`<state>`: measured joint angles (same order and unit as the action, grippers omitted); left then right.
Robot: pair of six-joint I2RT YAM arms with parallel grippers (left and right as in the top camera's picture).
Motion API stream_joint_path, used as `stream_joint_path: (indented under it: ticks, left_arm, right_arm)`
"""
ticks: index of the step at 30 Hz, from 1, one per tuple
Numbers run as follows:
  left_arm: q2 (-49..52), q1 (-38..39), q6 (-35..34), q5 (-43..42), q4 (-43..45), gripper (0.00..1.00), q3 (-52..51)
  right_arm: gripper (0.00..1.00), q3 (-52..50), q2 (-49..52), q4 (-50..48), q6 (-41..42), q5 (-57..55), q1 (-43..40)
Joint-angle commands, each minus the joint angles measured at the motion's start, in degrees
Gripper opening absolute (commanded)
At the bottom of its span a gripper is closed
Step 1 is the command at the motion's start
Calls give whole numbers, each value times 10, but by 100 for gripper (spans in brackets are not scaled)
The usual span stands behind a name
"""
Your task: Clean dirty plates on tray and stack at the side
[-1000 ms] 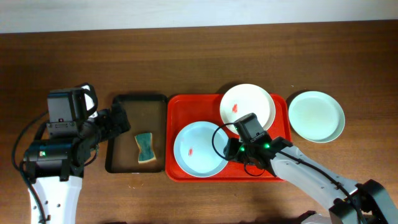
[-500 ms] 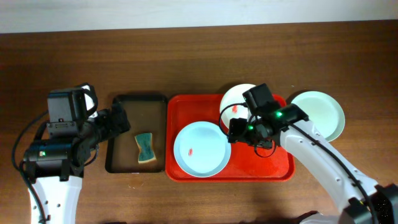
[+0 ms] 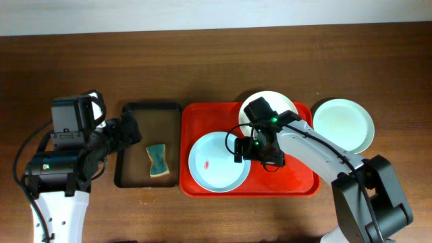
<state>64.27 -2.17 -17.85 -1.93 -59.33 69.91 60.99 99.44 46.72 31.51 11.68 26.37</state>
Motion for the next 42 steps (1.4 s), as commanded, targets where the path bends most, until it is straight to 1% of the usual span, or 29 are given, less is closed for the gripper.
stream_joint_path:
  ticks: [1,2,3,4,6,10,11,15,18,21,23,26,29,33,34,35,37,38,40,41,42]
  left_arm:
    - [-1,-2,-6,-2,1,99,5]
    - [-1,-2,-6,-2,1,99,5]
    - [-1,-2,-6,-2,1,99,5]
    - [-1,-2,-6,-2,1,99,5]
    - [-1,-2,-6,-2,1,99,5]
    - [-1,-2,-6,-2,1,99,5]
    - [-1,-2,-6,-2,1,99,5]
    - [-1,-2,-6,-2,1,99,5]
    - [-1,-2,-6,-2,1,99,5]
    - [-1,-2,-6,-2,1,99,5]
    - [-1,-2,-6,-2,1,99,5]
    - [-1,-2,-6,-2,1,99,5]
    - [-1,-2,-6,-2,1,99,5]
    - [-1,-2,-6,-2,3,99,5]
    - [-1,-2,-6,-2,3,99,5]
    - [-1,-2,-6,-2,3,99,5]
    - [-1,-2,-6,-3,2,99,5]
    - [1,-2,-6,-5,-25,98,5]
    - [19,0,-5,-2,-80,87,5]
    - [37,4,-1,-2,-101,77,5]
    - [59,10,8,-2,-115,72,5]
  right_arm:
    - [99,3,4,1,2,5,3]
    - [81,3,4,1,2,5,3]
    - [58,3,4,3,2,5,3]
    - [49,3,4,5,2,5,3]
    - [48,3,4,9,2,5,3]
    - [31,3,4,13,4,5,4]
    - [28,0,4,12,4,5,4]
    - [27,-31,4,-23,4,4,8]
    - [25,-34,4,-44,4,5,22]
    - [11,-34,4,-45,4,3,25]
    - [5,-34,4,-45,4,2,25]
    - [4,-34,4,-45,4,-10,25]
    - [14,-34,4,-46,4,-17,25]
    - [16,-51,4,-71,19,-18,25]
    - [11,-55,4,-78,20,-18,25]
    - [4,-55,4,-77,20,-18,25]
    - [4,-55,4,-78,20,-13,25]
    - [4,-55,4,-78,20,-12,25]
    - [4,-55,4,-78,19,-12,25]
    - [4,-55,4,-78,20,-12,25]
    - [4,-55,4,-78,19,-12,25]
